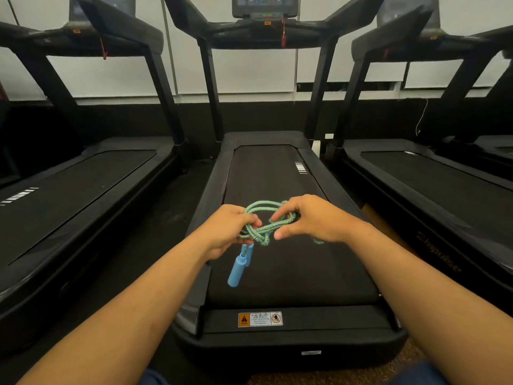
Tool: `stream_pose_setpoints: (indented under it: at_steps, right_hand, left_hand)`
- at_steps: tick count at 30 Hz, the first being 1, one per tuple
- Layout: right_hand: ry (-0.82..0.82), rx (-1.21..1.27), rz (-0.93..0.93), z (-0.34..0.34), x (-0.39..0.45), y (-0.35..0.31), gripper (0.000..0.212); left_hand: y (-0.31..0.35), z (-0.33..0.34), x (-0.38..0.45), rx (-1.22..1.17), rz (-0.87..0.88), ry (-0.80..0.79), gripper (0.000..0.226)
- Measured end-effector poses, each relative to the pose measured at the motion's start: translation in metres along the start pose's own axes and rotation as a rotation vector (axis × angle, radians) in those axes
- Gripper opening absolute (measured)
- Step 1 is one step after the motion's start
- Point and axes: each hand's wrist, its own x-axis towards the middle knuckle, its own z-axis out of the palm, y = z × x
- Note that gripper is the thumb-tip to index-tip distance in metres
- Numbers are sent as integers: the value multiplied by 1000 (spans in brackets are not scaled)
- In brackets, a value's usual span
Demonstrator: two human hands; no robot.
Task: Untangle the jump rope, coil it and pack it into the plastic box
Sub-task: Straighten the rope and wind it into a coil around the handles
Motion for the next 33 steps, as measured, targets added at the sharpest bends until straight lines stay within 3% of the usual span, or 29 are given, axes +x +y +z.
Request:
stream_pose_setpoints:
  at_steps: [3, 7, 17, 23, 27, 29, 33]
  right_hand:
    - [-17, -131, -38, 2, 2, -2, 12]
    - [32, -152, -53, 0, 3, -6, 17]
    - [326, 437, -21, 5, 7, -8, 32]
    - [328, 898, -40, 0, 10, -15, 36]
    - [311, 965, 40, 1, 12, -15, 35]
    - [335, 987, 69, 2, 14, -15, 35]
    - [406, 982, 156, -3, 14, -10, 33]
  left_hand:
    - [0, -1, 0, 16, -27, -32, 14]
    - [-3, -2, 1, 18, -57, -43, 10]
    - [-4, -1, -2, 93, -142, -28, 17]
    - [-11, 3, 0, 207, -123, -42, 17]
    - [-17, 5, 3, 461, 19, 31, 8]
    - [-17, 3, 5, 560, 197, 128, 25]
    - [-9, 1, -1, 331, 474, 30, 50]
